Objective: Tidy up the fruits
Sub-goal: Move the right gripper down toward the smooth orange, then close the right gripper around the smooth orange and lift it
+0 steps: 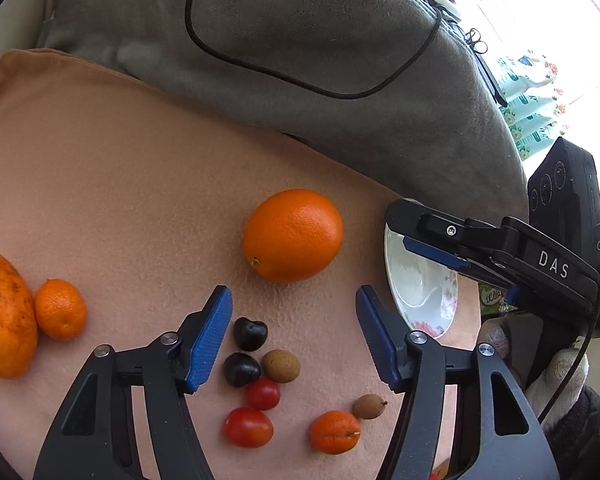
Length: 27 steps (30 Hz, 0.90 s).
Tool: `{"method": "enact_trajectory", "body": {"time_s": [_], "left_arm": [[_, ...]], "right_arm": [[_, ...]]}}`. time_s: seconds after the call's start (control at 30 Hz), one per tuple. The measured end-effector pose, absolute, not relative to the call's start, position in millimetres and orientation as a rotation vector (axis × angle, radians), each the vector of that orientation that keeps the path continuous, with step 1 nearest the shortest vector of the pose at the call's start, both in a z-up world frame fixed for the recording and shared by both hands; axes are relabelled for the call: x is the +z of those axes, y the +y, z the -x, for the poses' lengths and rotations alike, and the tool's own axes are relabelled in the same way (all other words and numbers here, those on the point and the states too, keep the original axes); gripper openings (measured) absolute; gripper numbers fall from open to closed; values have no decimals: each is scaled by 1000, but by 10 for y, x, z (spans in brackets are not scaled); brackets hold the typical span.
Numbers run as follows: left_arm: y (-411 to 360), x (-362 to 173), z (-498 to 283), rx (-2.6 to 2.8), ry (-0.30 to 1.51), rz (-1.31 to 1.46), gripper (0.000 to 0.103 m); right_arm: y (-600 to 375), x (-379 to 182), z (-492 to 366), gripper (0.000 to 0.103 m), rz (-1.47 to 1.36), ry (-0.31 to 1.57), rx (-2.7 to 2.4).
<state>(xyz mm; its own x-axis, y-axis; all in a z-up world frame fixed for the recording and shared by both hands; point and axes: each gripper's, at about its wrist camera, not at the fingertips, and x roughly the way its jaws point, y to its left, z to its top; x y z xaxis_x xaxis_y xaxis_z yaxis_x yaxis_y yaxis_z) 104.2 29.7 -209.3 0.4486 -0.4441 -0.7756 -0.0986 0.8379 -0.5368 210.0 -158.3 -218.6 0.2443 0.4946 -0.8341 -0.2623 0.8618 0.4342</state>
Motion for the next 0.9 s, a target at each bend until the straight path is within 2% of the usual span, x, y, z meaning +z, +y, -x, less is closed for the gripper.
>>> {"method": "enact_trajectory", "body": {"time_s": [0.3, 0.37, 0.9], "left_arm": [[352, -2278, -1106, -249, 1131, 606, 55], [384, -2320, -1104, -255, 1138, 614, 51], [366, -2327, -1215, -258, 1133, 558, 51]], "right_arm": [[-1405, -2354, -2211, 74, -199, 1257, 548], [-1387, -2355, -2196, 74, -203, 1262, 553], [-1206, -2550, -2332, 74, -193, 1314, 591]]}}
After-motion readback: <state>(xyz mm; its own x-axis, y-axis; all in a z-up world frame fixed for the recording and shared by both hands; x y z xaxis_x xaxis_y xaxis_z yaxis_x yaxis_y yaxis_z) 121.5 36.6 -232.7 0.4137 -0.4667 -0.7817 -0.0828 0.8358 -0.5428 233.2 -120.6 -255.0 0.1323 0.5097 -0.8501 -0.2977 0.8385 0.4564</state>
